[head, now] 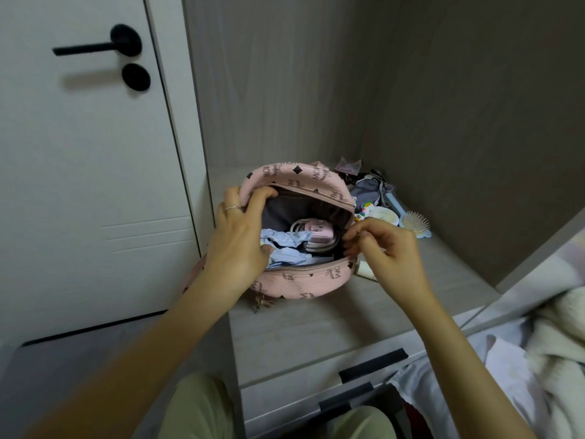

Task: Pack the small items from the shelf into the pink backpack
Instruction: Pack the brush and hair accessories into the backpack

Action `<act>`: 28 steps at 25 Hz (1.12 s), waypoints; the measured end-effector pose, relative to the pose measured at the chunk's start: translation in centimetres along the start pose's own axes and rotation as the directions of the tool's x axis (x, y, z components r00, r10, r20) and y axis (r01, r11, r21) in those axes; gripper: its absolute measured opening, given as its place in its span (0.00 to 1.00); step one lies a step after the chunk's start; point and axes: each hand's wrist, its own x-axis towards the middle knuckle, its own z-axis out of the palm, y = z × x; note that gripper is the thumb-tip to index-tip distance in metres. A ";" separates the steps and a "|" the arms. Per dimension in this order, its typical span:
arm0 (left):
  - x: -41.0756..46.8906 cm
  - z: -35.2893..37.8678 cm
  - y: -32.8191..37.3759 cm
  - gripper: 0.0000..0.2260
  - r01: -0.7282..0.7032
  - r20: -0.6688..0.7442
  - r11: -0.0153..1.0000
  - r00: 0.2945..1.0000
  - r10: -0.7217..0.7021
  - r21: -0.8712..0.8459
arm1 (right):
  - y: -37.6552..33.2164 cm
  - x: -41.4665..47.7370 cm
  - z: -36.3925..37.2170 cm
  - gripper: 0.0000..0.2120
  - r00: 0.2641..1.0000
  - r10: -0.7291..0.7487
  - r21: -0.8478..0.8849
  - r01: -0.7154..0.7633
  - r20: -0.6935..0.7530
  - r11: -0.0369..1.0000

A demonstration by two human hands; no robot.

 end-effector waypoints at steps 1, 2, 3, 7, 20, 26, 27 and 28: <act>0.0 0.0 0.0 0.36 0.000 -0.003 1.000 1.000 0.000 0.011 | 0.0 -0.1 0.2 0.15 1.000 -0.014 -0.013 0.014 0.004 1.000; -0.1 0.1 0.0 0.36 0.000 -0.003 1.000 1.000 0.000 0.022 | 0.2 -0.2 0.3 0.14 1.000 -0.015 0.005 0.015 -0.003 1.000; -0.1 0.0 -0.1 0.36 -0.001 -0.002 1.000 1.000 0.001 0.031 | 0.4 -0.1 0.4 0.14 0.999 -0.011 0.058 0.013 -0.034 0.998; 0.1 -0.5 -0.3 0.36 -0.018 0.028 0.999 0.999 0.017 0.030 | 5.8 3.2 -2.1 0.17 0.934 0.080 -0.198 -0.157 -0.349 0.968; 0.1 -0.6 -0.6 0.35 -0.031 0.050 0.999 0.998 0.030 0.018 | 14.7 6.1 -7.4 0.27 0.844 0.431 -0.758 -0.500 -0.319 0.419; 0.1 -0.7 -0.7 0.35 -0.045 0.044 0.999 0.998 0.045 0.006 | 12.6 3.7 -8.6 0.19 0.840 0.234 -0.543 -0.504 -0.490 0.671; 0.1 -0.7 -0.8 0.35 -0.044 0.043 0.999 0.998 0.044 0.001 | 11.6 3.6 -8.3 0.19 0.847 0.210 -0.474 -0.459 -0.488 0.751; 0.1 -0.7 -0.8 0.35 -0.041 0.044 0.999 0.998 0.042 -0.006 | 10.1 3.5 -7.9 0.19 0.869 0.191 -0.380 -0.385 -0.457 0.841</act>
